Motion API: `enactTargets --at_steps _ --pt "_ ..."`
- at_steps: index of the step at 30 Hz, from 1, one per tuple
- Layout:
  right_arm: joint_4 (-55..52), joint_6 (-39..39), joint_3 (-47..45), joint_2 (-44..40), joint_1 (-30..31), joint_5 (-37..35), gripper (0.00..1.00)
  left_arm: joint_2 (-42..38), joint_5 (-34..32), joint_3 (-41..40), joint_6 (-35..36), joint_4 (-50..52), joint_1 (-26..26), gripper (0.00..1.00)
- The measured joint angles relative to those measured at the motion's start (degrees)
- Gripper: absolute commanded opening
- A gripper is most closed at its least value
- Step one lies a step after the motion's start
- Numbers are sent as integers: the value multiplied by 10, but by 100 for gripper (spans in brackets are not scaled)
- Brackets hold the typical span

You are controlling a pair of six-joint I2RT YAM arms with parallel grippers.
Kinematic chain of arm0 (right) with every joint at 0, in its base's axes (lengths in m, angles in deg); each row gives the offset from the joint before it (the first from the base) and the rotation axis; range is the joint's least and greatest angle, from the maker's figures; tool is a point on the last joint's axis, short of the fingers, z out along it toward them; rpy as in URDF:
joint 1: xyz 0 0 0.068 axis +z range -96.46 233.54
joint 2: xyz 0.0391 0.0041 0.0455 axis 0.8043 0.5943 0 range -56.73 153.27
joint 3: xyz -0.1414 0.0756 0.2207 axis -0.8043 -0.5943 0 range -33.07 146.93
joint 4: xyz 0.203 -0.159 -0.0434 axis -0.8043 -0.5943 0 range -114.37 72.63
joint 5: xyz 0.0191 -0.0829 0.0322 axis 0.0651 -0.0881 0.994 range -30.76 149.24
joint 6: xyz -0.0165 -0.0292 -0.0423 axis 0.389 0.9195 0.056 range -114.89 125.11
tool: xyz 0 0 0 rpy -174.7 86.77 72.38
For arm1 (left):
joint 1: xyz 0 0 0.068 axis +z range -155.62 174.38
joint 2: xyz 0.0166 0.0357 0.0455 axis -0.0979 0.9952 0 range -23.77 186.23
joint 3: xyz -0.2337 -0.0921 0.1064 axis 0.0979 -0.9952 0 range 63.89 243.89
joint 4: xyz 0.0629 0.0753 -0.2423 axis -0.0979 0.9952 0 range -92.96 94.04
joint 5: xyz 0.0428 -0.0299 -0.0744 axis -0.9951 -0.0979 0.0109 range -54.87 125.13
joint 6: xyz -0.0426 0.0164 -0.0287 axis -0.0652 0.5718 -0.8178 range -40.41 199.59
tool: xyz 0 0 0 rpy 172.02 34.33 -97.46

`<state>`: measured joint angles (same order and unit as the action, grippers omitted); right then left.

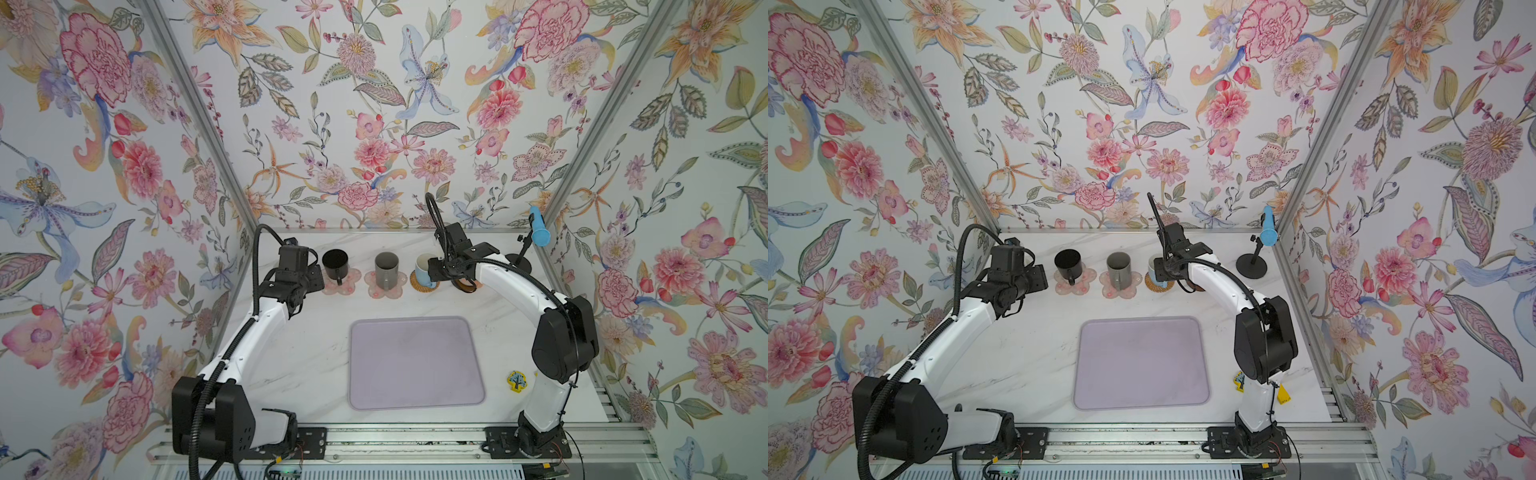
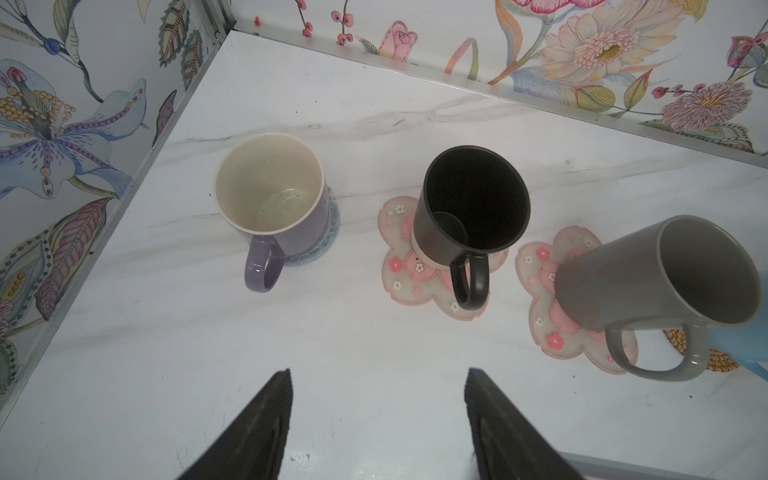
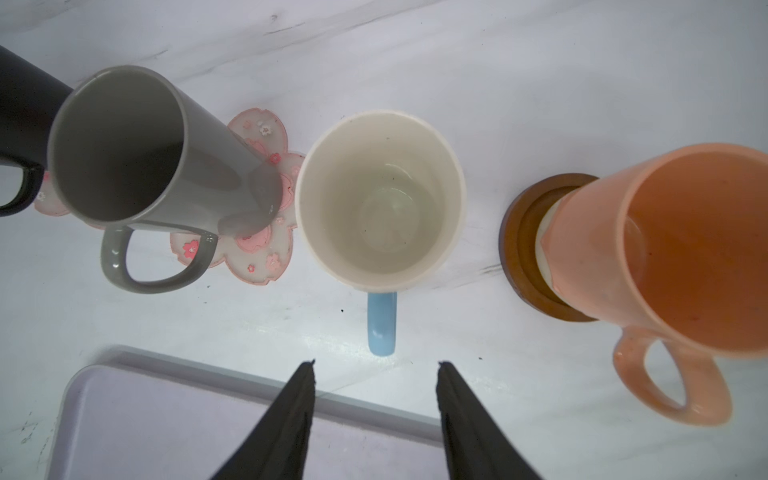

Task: Place cups on coasters
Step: Place the cup on the coaster, then reset both arms

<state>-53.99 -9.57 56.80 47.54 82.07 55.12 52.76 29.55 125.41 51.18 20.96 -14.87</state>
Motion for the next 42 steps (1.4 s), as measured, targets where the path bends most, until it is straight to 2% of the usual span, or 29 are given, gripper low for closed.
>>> enactTargets --at_steps 2,5,13,17,22,27,31,33,37,42 --pt "1 3 -15 -20 0 -8 52 0 -7 0 8 0 0 75" --pt "1 6 -39 -52 0 -15 54 0 -17 0 25 0 0 87" --pt "44 10 -152 -163 -26 -30 59 19 -94 0 70 4 0 99" --pt "74 10 -217 -216 -70 -28 62 19 -130 -3 87 -9 0 99" --pt "116 6 -294 -279 -136 -40 73 -1 -177 -50 101 -54 -1 99" --pt "144 -1 -351 -307 -195 -56 74 -31 -216 -94 117 -107 -7 99" --pt "171 -1 -379 -312 -207 -59 79 -46 -241 -117 146 -165 -22 99" --pt "200 -1 -405 -324 -208 -65 84 -52 -259 -137 165 -200 -35 99" --pt "275 11 -476 -355 -209 -82 92 -62 -294 -195 188 -269 -52 99" --pt "384 35 -576 -396 -209 -104 95 -65 -354 -268 188 -346 -54 99"
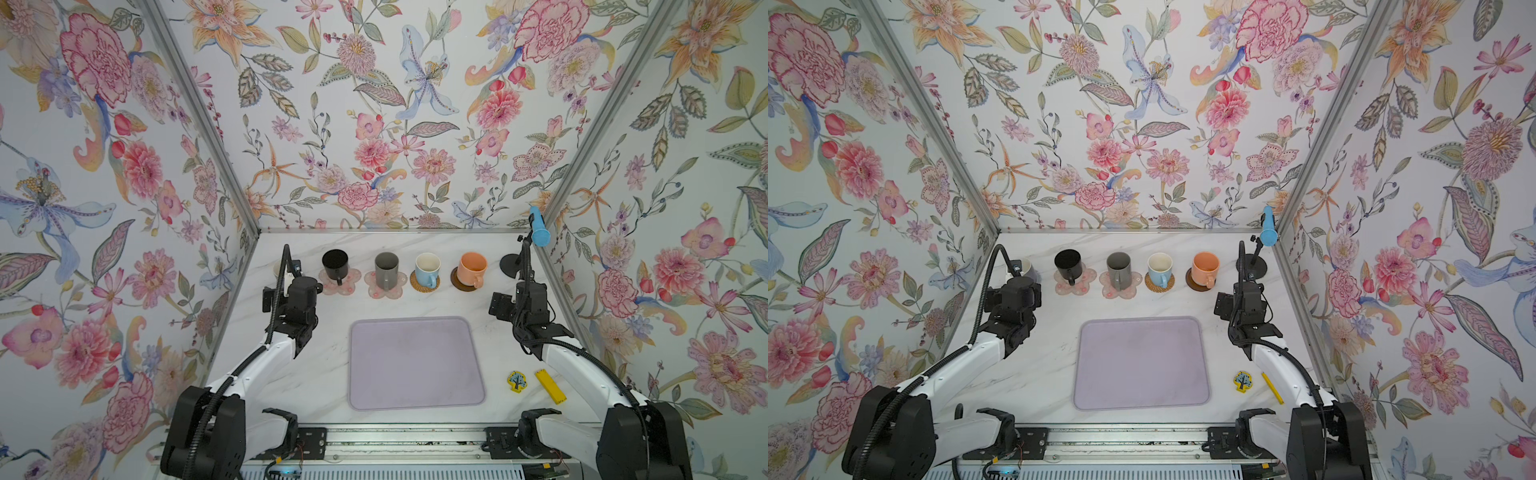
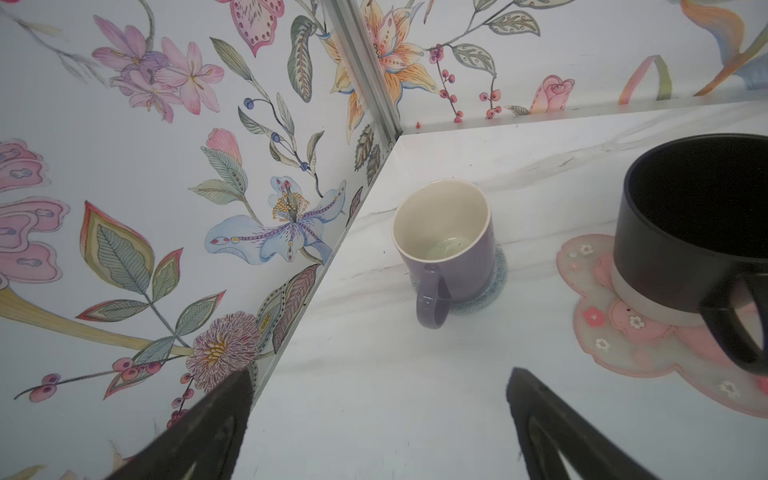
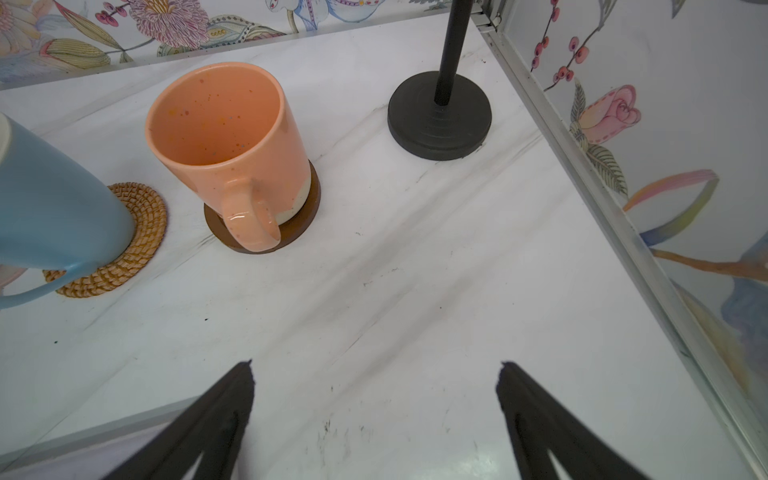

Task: Place cups on coasters
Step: Reset both arms

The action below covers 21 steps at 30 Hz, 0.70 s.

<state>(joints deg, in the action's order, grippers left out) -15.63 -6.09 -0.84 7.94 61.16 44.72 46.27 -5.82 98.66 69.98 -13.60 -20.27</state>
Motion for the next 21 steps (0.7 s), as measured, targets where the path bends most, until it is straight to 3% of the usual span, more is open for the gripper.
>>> enactTargets --at_steps 3,8,15,21 --pt "73 18 -47 -9 -3 -11 100 0 -31 -36 0 -50 0 99" --pt "194 50 -106 -2 -3 -20 99 0 -61 -84 2 -131 -4 99" --pt "356 94 -154 66 -3 -19 99 -42 -57 -216 18 -323 -18 99" --pt "460 113 -178 108 -9 7 99 -28 -55 -247 52 -442 -18 99"
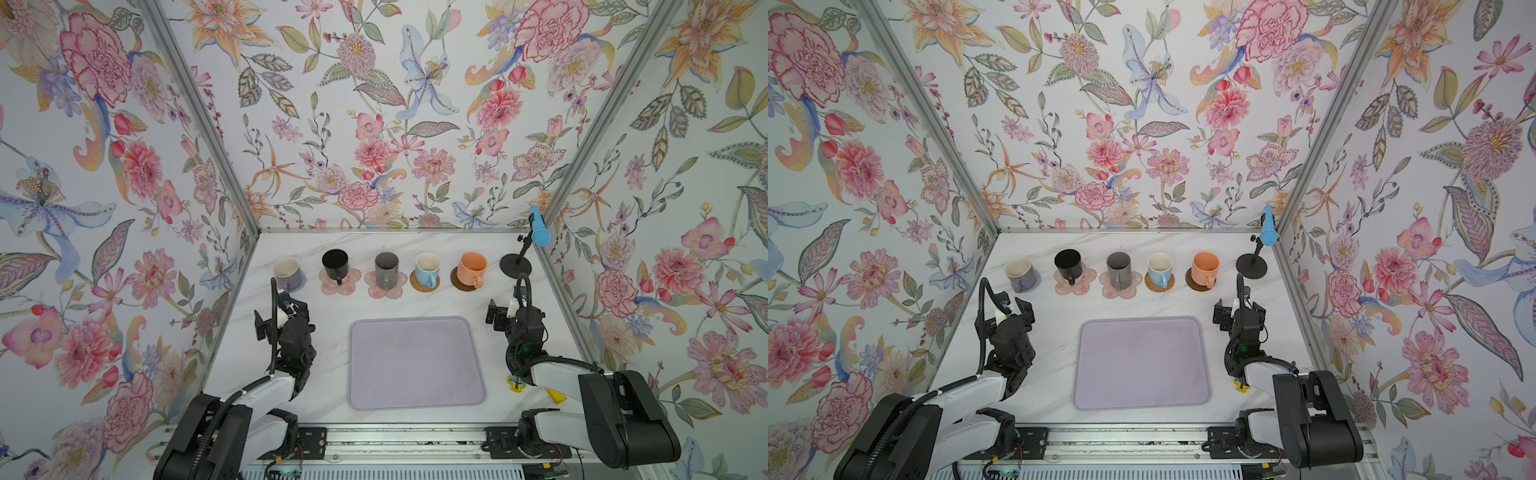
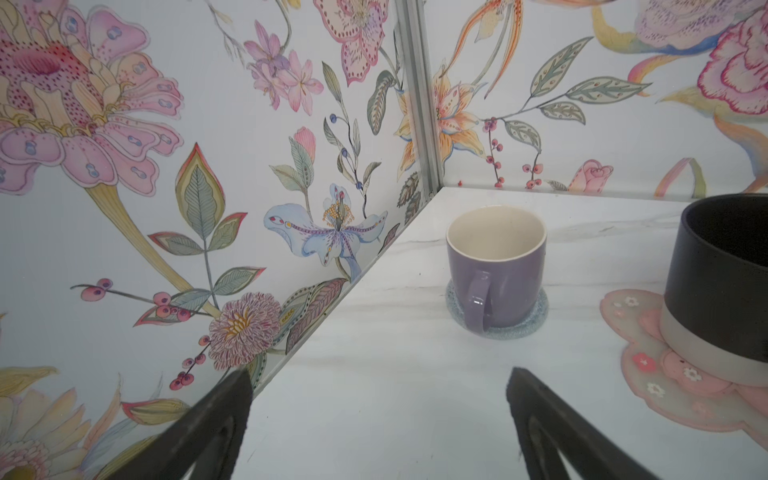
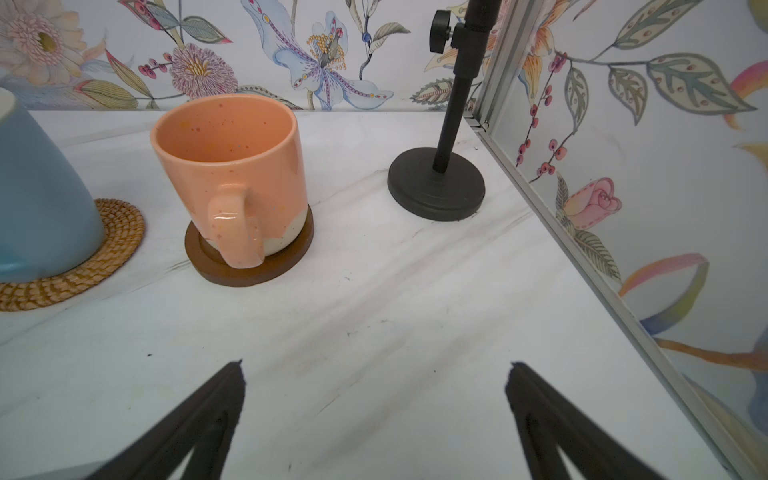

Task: Place cups on coasters
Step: Reset both arms

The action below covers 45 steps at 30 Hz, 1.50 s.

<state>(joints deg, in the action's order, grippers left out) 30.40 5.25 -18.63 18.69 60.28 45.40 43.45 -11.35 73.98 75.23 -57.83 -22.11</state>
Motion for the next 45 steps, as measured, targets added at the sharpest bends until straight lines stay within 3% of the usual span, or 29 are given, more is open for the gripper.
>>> enactTargets --at_steps 14,17,25,32,45 --pt "127 44 -3 86 -6 58 99 208 15 -36 98 -304 0 99" --pt "136 44 -2 90 -17 78 99 253 18 -37 124 -308 -10 99" --pt "157 43 -2 127 -31 105 99 254 70 -52 140 -314 -5 99" --pt "157 35 7 127 -43 117 99 248 176 -45 94 -311 61 99" --pt "149 24 13 127 -43 107 99 244 235 -5 49 -276 91 99"
